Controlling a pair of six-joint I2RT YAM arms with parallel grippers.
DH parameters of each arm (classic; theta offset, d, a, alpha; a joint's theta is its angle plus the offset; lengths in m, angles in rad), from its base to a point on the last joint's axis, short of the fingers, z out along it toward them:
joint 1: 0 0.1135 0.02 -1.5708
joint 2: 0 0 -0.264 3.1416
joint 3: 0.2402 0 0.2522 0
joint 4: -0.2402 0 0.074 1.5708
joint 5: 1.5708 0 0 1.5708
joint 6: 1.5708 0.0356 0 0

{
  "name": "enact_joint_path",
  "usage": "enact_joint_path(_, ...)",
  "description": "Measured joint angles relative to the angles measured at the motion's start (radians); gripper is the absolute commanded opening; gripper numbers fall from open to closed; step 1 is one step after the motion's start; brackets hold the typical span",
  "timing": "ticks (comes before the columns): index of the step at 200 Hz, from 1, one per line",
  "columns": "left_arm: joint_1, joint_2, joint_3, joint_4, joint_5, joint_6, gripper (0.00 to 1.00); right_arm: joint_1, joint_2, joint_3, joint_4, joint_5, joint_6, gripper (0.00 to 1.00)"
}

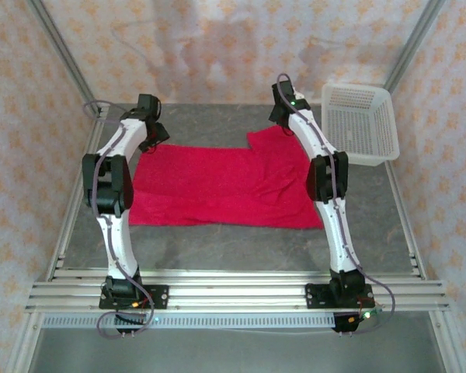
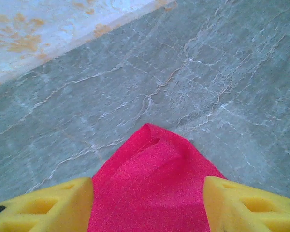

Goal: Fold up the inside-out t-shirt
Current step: Fold the T-shirt at the center of the table.

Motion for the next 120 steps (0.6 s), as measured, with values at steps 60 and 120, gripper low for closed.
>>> enact_joint_path(60, 0.016, 0.174, 0.213, -0.116, -0.020, 0.065, 0.64, -0.040, 0.062, -0.043, 0.039, -0.142, 0.028, 0.62)
enact_joint_path(120, 0.071, 0.198, 0.294, -0.144, -0.037, 0.091, 0.65, -0.037, 0.065, -0.043, 0.069, -0.176, 0.026, 0.62)
